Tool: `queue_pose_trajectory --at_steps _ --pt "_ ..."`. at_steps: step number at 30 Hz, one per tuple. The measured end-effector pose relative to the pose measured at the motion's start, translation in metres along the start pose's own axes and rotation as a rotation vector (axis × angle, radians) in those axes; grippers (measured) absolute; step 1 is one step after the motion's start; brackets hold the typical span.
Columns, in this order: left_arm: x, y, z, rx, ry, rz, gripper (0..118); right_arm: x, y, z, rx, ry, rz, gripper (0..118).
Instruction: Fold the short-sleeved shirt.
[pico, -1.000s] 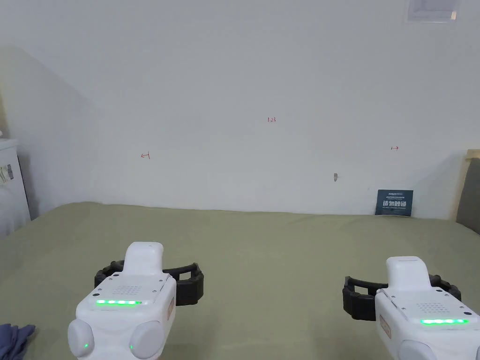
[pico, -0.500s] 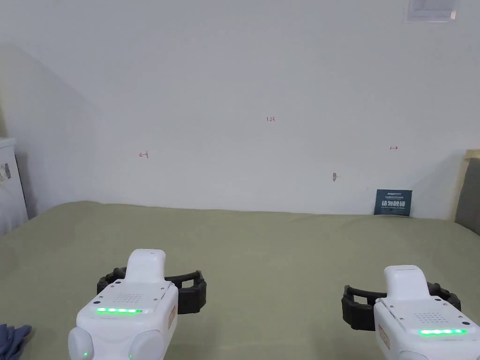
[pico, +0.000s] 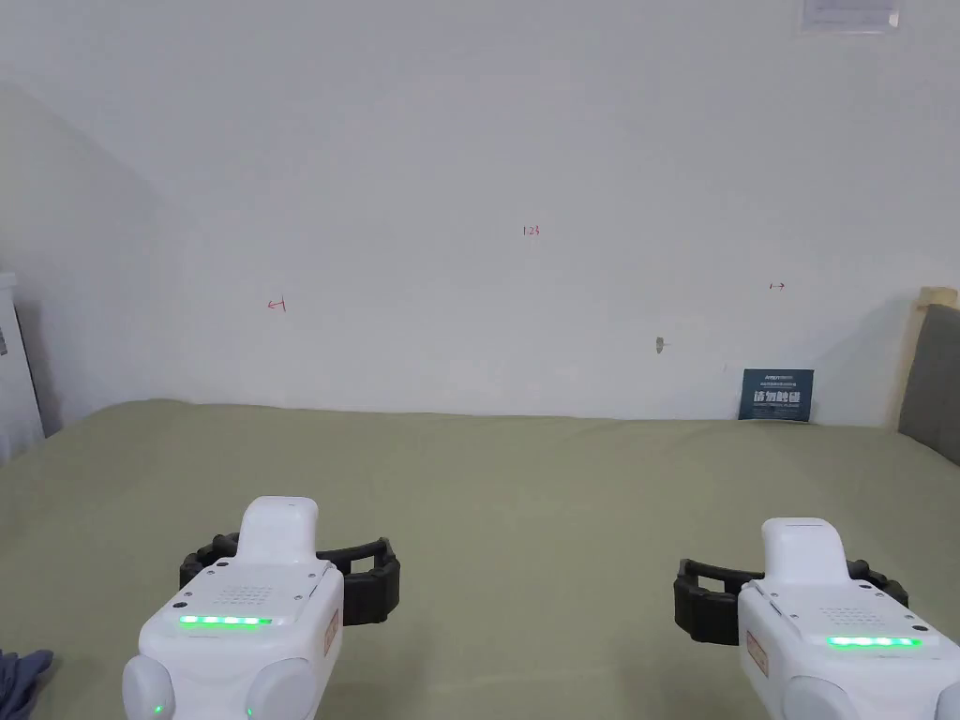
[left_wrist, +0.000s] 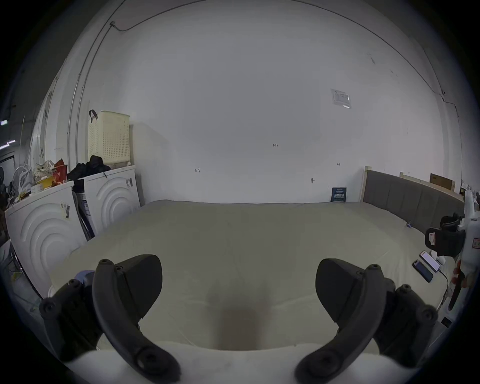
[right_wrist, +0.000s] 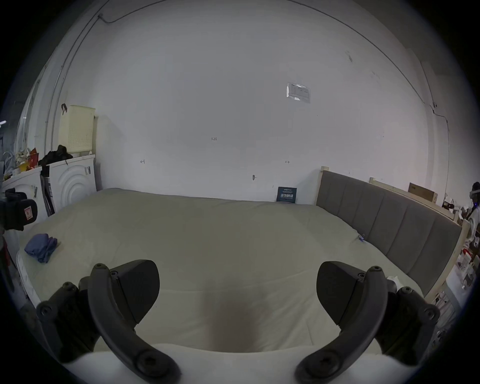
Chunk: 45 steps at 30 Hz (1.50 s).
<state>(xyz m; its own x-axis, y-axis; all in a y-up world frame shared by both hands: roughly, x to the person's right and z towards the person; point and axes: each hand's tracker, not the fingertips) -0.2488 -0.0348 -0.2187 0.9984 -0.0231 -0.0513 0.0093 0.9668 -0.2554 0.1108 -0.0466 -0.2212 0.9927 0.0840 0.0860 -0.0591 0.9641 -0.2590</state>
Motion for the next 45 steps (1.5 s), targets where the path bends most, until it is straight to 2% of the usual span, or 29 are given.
queue_pose_trajectory --at_steps 2,5,9,12,16,20,26,35,39,45 --pt "-0.001 -0.002 -0.001 -0.001 0.011 -0.009 118 -0.005 0.0 0.001 0.015 -0.056 0.045 118" --pt "-0.002 -0.003 -0.001 -0.004 0.02 -0.01 118 -0.005 0.0 -0.001 0.027 -0.036 0.032 118" --pt "-0.003 -0.004 -0.001 -0.008 0.016 0.005 118 -0.004 0.002 -0.001 0.02 -0.009 -0.028 118" --pt "-0.004 -0.003 -0.001 -0.012 0.012 -0.003 118 0.002 0.003 -0.004 -0.024 0.034 -0.134 118" --pt "-0.004 -0.003 -0.001 -0.009 0.011 -0.014 118 0.002 0.004 -0.005 -0.02 0.0 -0.13 118" --pt "-0.002 0.0 -0.005 -0.016 0.005 -0.003 118 0.006 0.006 -0.003 0.021 0.032 -0.185 118" --pt "0.005 0.006 -0.007 -0.01 -0.008 -0.003 118 -0.002 0.01 -0.007 0.026 -0.019 -0.144 118" --pt "0.005 0.005 -0.007 -0.008 -0.025 -0.047 118 0.001 0.018 -0.006 0.027 0.004 -0.058 118" --pt "0.0 0.006 -0.009 -0.009 -0.019 -0.028 118 0.004 0.021 -0.007 0.029 0.034 -0.061 118" --pt "-0.003 0.01 -0.009 -0.007 -0.013 -0.002 118 0.006 0.016 -0.015 -0.048 0.005 -0.088 118"
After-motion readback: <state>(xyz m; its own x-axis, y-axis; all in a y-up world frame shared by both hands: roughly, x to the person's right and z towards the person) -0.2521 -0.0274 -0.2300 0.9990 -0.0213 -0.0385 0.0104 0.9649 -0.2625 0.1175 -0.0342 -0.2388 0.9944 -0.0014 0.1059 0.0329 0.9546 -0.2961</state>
